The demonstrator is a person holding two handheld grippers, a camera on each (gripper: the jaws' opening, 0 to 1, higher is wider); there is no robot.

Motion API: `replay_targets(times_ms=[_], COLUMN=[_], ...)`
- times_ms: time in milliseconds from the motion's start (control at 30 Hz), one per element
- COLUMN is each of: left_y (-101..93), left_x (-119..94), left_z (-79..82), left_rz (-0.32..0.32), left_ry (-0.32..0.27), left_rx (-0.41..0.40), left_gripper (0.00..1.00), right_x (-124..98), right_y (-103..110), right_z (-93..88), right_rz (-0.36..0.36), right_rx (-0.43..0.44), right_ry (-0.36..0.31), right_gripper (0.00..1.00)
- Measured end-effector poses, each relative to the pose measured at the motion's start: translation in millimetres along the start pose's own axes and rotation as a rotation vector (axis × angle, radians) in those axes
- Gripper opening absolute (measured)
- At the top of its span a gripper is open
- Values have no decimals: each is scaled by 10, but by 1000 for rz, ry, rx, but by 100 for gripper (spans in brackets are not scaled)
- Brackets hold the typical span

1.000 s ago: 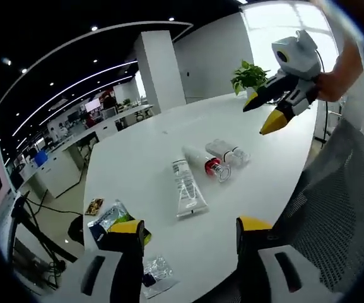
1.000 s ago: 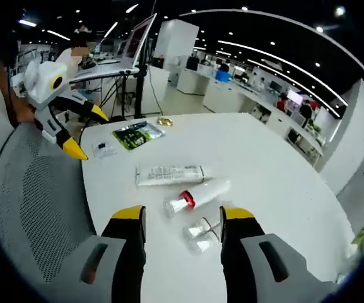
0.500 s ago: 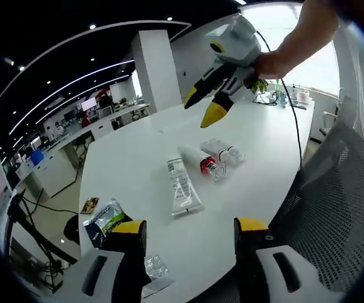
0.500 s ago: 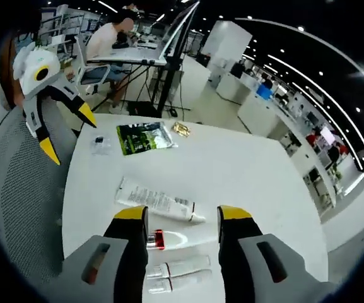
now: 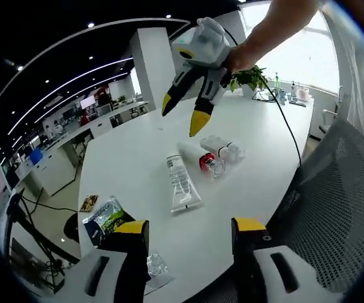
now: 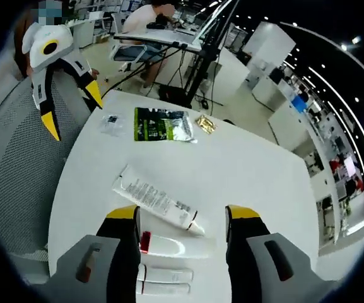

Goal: Arrange the skincare products in the storage area until every visible bottle or jar stands upright without overlapping.

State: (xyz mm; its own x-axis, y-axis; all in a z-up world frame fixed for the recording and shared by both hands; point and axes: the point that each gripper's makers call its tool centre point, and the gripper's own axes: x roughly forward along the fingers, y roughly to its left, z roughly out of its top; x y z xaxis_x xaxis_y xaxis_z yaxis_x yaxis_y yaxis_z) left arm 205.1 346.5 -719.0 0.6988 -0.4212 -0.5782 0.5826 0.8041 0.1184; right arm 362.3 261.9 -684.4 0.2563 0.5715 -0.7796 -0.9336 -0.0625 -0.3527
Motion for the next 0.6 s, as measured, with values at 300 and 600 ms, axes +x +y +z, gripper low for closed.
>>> replay_targets(times_ms=[300,600], left_y=[6,33], left_x=[-7,14], left_z=[-53,-94], left_rz=[2,3], left_ry=[32,59], left_rx=[11,9], left_gripper=[51,48], right_x=[314,594], right_y=[228,397], right_z=[-99,-158], right_rz=[134,251], right_rx=[-98,-223], right_ry=[76,129], right_gripper=[52,50])
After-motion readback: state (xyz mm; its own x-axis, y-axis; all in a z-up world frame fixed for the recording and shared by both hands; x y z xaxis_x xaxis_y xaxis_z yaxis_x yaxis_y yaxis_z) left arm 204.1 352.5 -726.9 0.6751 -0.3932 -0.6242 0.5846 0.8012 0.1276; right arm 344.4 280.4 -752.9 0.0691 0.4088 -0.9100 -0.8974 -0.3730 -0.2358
